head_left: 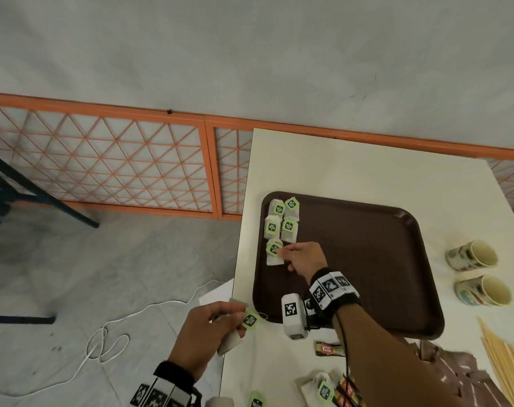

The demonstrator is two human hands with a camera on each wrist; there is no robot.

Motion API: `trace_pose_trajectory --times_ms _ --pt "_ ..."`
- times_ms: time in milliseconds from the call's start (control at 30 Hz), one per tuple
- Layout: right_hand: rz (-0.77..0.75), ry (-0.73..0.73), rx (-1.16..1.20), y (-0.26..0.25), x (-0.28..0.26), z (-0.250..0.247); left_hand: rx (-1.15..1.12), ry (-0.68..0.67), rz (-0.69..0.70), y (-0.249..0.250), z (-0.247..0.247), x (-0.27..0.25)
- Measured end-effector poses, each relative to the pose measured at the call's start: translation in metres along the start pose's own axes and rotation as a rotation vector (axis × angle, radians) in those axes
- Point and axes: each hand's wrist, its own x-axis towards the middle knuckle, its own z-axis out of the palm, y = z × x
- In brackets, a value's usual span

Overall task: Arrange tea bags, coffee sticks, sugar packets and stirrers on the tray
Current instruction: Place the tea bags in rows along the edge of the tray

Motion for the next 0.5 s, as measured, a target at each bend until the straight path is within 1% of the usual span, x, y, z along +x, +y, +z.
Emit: trace_pose_trajectory --times_ms 100,167,300,500 --pt "0.005 0.026 -0.039 -0.0009 0.0031 0.0032 0.028 -0.007 -0.015 -0.0028 0.0014 0.0013" --pt "0.018 0.037 -0.022 -0.0015 0.0041 0.0054 0.045 -0.01 -0.013 -0.0028 0.0034 0.0019" --pt "0.057 -0.018 0.069 -0.0033 0.0039 0.004 0.05 -0.016 0.009 0.0017 0.006 0.0016" --pt "0.031 -0.013 0.062 -0.0048 0.006 0.008 0.077 -0.029 0.018 0.0038 0.0085 0.0065"
